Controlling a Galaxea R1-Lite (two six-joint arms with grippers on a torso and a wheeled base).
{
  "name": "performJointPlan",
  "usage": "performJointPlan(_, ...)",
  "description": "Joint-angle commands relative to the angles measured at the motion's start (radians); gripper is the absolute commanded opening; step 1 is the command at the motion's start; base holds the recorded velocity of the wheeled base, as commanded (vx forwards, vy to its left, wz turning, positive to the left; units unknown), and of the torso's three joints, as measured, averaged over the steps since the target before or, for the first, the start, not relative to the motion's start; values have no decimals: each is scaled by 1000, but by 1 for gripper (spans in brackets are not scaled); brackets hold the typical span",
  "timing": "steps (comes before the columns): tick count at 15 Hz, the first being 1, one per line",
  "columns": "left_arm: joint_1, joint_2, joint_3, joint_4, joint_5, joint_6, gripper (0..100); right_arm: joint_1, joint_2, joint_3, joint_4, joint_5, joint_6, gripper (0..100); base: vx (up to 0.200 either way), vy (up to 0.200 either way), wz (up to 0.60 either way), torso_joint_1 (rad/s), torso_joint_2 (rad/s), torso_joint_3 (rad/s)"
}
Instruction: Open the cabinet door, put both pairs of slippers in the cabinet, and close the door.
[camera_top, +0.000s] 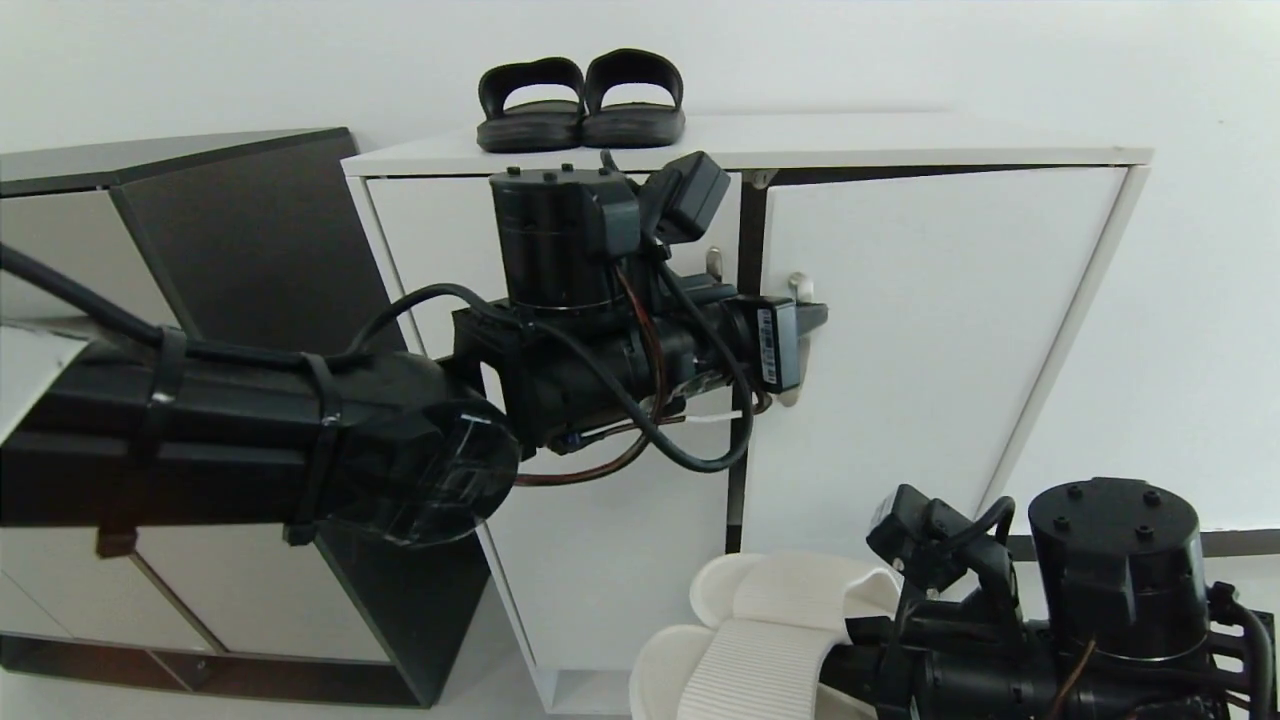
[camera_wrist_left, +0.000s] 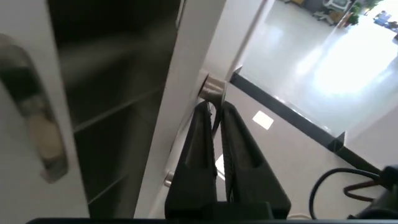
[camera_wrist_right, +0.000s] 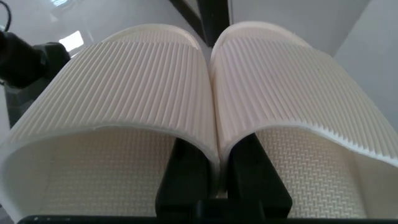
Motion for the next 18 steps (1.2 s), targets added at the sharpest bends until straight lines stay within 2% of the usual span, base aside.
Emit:
performJointPlan(1,-25,-63,120,-78,2,-1,0,19,-20,6,2,9,0,0,0,0,0,0,0,0)
performJointPlan(3,-45,-95,184,-115,5,-1,0,39,-20,5,3,8,1,0,0,0,0,0,0,0)
performJointPlan(6,-60,-187,273,-117,6,1,0,71,-21,29,3,5,0,0,0,0,0,0,0,0)
performJointPlan(8,-59,-213,281,-117,8,1,0,82,-30,40,3,3,0,0,0,0,0,0,0,0)
performJointPlan(10,7,-215,270,-117,14,1,0,82,-38,40,5,2,0,0,0,0,0,0,0,0)
performJointPlan(12,49,-196,238,-115,11,-1,0,82,-37,40,5,2,0,0,0,0,0,0,0,0)
performJointPlan(14,82,-144,137,-97,13,-1,0,85,-41,39,3,2,0,0,0,0,0,0,0,0)
performJointPlan(18,87,-43,12,-20,13,-1,0,117,-52,28,83,-21,0,0,0,0,0,0,0,0)
